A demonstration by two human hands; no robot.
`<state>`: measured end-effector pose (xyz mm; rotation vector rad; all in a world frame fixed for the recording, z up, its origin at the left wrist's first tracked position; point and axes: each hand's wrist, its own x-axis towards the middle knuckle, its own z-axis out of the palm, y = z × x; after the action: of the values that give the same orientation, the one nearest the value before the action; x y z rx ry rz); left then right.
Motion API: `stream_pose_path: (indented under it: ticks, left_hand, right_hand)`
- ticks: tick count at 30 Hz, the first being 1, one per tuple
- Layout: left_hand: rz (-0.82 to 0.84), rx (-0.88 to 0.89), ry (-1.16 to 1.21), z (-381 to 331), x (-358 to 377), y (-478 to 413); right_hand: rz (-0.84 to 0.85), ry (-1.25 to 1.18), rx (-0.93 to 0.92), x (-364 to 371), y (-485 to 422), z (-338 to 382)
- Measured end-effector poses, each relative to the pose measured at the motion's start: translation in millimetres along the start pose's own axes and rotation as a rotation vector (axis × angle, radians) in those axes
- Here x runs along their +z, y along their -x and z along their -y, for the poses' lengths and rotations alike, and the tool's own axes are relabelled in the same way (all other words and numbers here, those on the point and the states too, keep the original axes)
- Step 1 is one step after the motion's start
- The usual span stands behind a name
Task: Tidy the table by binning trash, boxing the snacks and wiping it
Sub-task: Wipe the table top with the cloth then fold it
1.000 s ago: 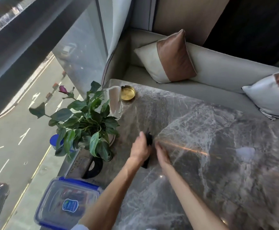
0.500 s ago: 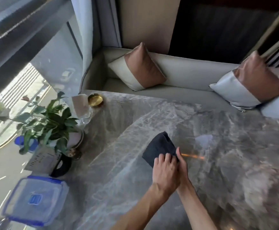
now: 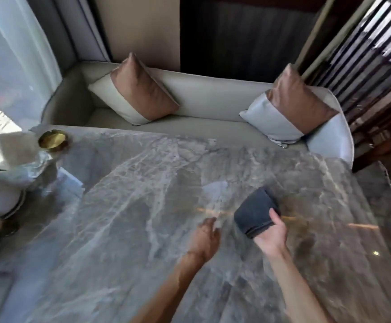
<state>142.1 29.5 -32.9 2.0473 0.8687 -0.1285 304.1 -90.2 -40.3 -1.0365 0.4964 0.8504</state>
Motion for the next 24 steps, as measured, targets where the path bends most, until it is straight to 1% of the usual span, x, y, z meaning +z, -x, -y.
stream_pose_path:
  ticks: [3, 6, 7, 8, 11, 13, 14, 16, 18, 20, 23, 24]
  left_hand:
    - [-0.088, -0.09, -0.206, 46, -6, -33]
    - [-0.159, -0.142, -0.339, 90, -22, -67]
    - [-0.176, -0.143, -0.372, 101, -26, -78]
    - [-0.19, -0.143, -0.417, 112, -29, -89]
    - [-0.209, -0.166, -0.51, 138, -32, -110]
    - [-0.229, -0.176, -0.525, 155, -30, -113]
    - [-0.245, -0.171, -0.528, 161, -28, -113]
    - [-0.305, -0.129, -0.555, 172, -24, -110]
    - [-0.342, -0.109, -0.572, 176, -22, -110]
    - [-0.347, -0.097, -0.569, 177, -21, -112]
    - [-0.367, -0.084, -0.549, 179, -21, -113]
    - [-0.376, -0.084, -0.548, 180, -20, -113]
  right_hand:
    - [-0.116, 0.113, -0.162, -7, -51, 53]
    - [-0.221, 0.416, -0.287, 3, -96, 86]
    - [-0.253, 0.51, -0.297, 7, -112, 88]
    - [-0.245, 0.588, -0.289, 11, -126, 85]
    - [-0.259, 0.75, -0.311, 23, -165, 64]
    - [-0.253, 0.915, -0.335, 29, -182, 43]
    - [-0.251, 0.998, -0.33, 30, -188, 32]
    - [-0.238, 1.075, -0.298, 33, -197, 15]
    - [-0.237, 1.189, -0.324, 35, -202, 0]
    - [-0.198, 1.387, -0.411, 38, -205, -17]
    - [-0.082, 1.703, -0.619, 47, -203, -47]
    - [-0.057, 1.778, -0.663, 52, -202, -58]
